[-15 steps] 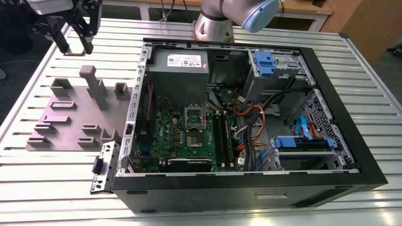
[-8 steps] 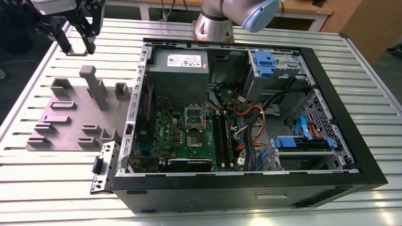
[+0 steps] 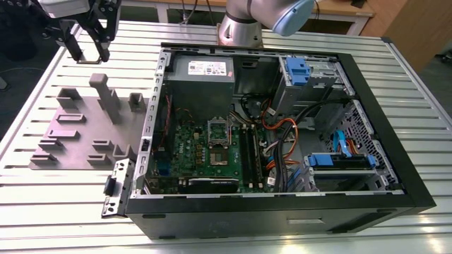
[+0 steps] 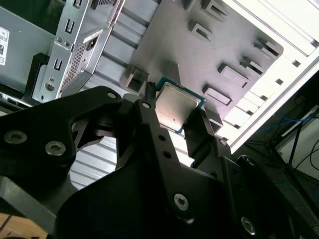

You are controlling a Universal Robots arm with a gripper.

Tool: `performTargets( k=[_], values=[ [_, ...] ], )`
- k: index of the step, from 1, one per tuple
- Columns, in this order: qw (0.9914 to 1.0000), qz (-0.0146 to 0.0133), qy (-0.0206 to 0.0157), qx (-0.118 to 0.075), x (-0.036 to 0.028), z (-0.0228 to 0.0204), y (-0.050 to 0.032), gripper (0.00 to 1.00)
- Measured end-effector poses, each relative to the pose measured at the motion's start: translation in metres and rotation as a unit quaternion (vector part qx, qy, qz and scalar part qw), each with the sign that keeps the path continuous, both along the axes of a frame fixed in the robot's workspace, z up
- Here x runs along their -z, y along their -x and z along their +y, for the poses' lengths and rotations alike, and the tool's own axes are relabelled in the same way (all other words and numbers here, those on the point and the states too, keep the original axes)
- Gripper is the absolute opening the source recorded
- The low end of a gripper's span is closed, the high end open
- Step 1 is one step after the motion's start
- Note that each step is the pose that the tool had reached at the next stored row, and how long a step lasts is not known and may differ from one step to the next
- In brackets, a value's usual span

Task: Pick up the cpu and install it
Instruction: 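Pick up the cpu and move it towards the insertion slot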

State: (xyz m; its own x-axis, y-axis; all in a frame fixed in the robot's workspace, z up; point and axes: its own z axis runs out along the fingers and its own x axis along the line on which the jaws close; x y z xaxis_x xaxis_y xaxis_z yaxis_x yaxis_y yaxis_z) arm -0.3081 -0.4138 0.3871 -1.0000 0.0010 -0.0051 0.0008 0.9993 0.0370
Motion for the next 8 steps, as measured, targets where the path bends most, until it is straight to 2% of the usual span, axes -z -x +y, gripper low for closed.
performTargets(
  k=[8],
  values=[
    [1.0,0.0,0.0,0.0,0.0,-0.0018,-0.0023,0.47]
  ],
)
